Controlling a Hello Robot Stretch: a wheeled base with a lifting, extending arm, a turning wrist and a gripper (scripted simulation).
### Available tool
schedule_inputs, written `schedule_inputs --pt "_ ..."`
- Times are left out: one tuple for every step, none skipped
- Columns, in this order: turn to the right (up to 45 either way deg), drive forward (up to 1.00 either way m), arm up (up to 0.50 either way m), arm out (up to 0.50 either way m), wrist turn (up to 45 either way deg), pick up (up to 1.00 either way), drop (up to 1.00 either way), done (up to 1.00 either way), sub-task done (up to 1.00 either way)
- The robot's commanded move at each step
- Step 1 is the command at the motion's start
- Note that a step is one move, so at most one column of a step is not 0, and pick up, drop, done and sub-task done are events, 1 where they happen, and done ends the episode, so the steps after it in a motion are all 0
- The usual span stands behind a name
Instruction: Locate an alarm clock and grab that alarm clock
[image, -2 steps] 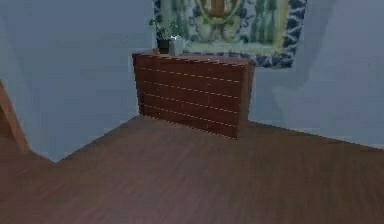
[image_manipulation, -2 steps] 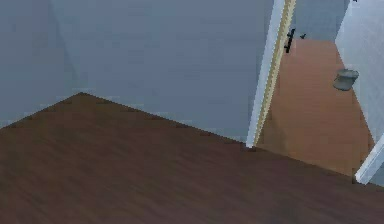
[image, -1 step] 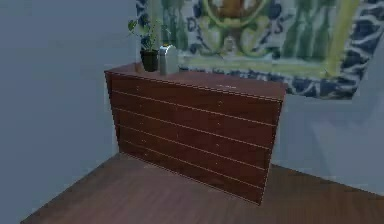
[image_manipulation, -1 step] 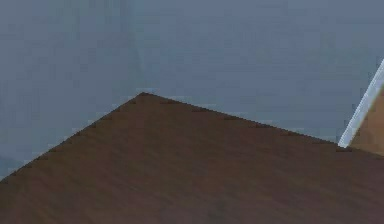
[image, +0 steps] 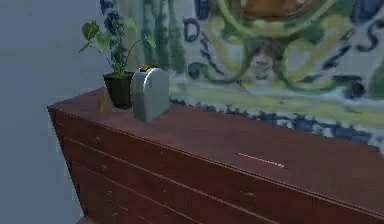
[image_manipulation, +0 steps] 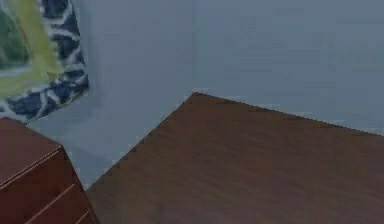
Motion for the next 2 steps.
schedule_inputs --pt "-45.0 0.0 0.0 0.0 0.0 0.0 0.0 0.0 0.0" --pt "-45.0 0.0 0.0 0.0 0.0 0.0 0.0 0.0 0.0"
